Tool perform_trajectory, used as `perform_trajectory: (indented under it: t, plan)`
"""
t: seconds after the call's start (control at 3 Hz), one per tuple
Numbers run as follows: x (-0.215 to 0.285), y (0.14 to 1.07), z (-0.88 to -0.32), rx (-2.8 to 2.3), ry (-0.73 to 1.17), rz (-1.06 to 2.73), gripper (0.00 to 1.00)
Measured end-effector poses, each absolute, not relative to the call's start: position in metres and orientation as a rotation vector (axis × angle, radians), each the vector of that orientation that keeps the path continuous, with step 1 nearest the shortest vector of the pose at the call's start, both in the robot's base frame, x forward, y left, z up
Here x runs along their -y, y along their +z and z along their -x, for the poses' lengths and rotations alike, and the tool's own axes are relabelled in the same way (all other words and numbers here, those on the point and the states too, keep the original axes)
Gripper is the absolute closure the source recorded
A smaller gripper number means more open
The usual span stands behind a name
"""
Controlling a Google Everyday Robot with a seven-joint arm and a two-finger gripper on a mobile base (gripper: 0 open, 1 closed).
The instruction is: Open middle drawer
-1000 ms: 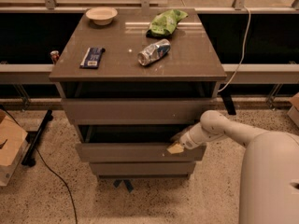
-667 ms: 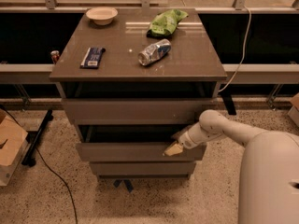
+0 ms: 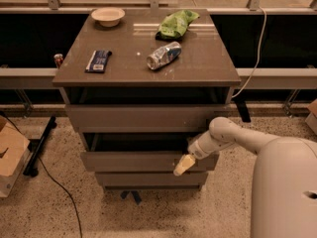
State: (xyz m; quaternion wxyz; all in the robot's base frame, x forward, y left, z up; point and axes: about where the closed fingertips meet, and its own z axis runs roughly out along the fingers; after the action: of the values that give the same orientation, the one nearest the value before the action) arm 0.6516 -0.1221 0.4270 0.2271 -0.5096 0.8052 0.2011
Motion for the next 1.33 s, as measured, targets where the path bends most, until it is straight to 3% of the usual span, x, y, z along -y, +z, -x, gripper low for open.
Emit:
perform_trajectory:
  t: [0.33, 1.33]
  plan:
    - [0.134, 0.416, -0.631, -2.292, 0.535, 1.466, 0.00]
    - [0.145, 0.412, -0.612, -2.349, 0.511, 1.549, 0.66]
